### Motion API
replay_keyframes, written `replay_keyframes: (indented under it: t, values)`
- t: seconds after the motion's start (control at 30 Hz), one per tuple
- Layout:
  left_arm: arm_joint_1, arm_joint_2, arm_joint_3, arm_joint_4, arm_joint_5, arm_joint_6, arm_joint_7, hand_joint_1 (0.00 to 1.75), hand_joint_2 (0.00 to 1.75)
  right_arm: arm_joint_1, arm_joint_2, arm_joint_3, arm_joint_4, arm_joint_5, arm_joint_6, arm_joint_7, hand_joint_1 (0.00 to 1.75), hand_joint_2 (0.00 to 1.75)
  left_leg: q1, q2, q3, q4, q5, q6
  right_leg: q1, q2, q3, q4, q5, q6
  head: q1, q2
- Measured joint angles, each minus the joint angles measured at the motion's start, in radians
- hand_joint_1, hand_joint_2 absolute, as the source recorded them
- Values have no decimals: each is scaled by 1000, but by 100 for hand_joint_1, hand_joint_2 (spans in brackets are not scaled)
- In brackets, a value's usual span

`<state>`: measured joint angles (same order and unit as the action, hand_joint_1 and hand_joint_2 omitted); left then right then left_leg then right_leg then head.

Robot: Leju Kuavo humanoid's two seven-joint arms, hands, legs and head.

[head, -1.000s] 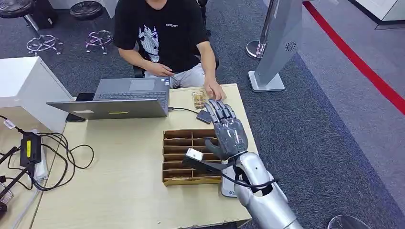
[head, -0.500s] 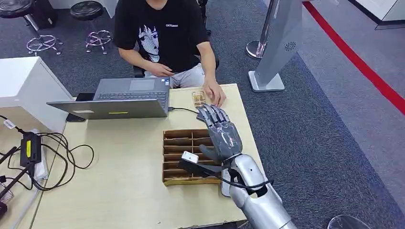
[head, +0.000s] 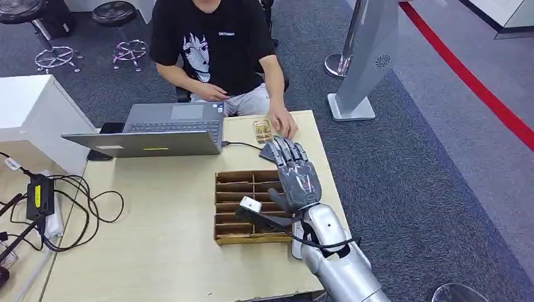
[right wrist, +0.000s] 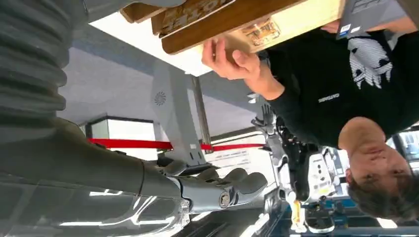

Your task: Pass the card to the sensor for recognition and then transmit it.

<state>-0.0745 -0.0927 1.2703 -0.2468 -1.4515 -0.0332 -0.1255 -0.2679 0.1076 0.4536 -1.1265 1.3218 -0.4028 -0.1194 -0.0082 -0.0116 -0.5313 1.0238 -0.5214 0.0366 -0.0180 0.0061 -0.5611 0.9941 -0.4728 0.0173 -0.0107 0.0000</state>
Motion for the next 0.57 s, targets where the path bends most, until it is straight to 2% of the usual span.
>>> replay_keyframes:
  t: [0.57]
  values:
    - [0,0,-2,0,-5,-3,0,0,175,-4,19,-51,53,16,-15,2,0,175,0,0,0,0,0,0,0,0,0,0,0,0,0,0]
